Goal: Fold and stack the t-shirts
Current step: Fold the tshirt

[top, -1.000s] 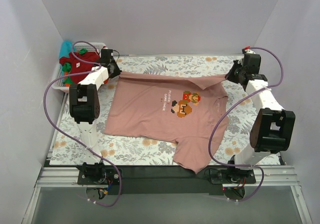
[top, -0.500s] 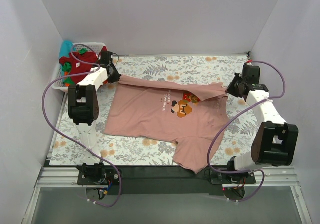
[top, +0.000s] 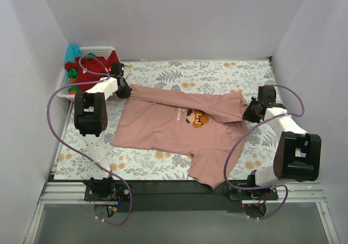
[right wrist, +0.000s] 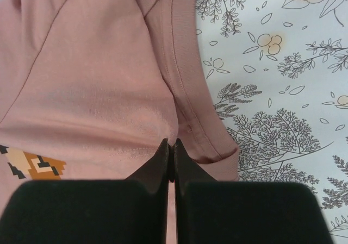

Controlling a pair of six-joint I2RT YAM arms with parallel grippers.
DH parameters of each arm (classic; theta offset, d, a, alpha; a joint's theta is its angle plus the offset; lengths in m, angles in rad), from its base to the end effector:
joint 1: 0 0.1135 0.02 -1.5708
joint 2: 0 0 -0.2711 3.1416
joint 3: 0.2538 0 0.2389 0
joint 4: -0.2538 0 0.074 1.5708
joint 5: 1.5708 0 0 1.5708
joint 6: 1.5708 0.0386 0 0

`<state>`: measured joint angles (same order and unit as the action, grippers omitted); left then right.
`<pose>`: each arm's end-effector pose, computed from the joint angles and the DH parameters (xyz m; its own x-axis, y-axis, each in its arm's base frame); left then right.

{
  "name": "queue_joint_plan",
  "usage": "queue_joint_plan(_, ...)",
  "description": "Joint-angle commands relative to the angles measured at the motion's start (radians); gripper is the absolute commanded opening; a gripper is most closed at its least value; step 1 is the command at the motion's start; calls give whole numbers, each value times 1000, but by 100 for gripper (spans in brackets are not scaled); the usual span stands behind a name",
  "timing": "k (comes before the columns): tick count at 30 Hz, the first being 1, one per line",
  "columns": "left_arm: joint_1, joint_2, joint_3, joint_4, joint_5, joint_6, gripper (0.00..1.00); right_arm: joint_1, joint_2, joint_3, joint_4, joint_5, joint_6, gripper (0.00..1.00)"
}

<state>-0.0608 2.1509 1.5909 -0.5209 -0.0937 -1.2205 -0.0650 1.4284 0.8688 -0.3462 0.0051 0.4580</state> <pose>0.4487 -0.0237 0.1690 -0.3178 -0.9175 -0.2390 -0.8216 0.3923 -0.4136 0.2782 -0.0183 0.2213 -0.6742 0.4870 -0.5552 0.4083 0.8722 0.2692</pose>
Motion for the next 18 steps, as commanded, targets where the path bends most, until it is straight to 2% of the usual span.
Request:
queue_joint_plan(1,12,-59,-31,-5,-37,-13,0,-1,21,-5,36,27,4,1)
queue_joint_plan(3,12,-60,-32,-7,-41,-16,0,-1,30,-8,42,12,4,1)
queue_joint_plan(6,12,-72,-45,-8,-43,-30,0,-1,32,-8,41,3,-2,11)
queue_joint_plan(7,12,-77,-49,-10,-49,-33,0,-1,27,-7,42,3,-7,24)
queue_joint_plan(10,12,-103,-68,-8,-63,-39,6,-2,23,25,49,-33,-48,42)
queue_joint_plan(13,12,-141,-88,-1,-74,-45,16,-16,36,84,55,-57,-97,51)
queue_joint_plan(14,12,-152,-89,4,-71,-45,26,-22,43,97,65,-103,-110,52)
queue_joint_plan(17,12,-184,-86,5,-55,-54,37,-47,70,125,128,-199,-114,51)
queue_joint_plan(18,12,-193,-89,4,-49,-59,44,-51,79,128,174,-217,-110,50)
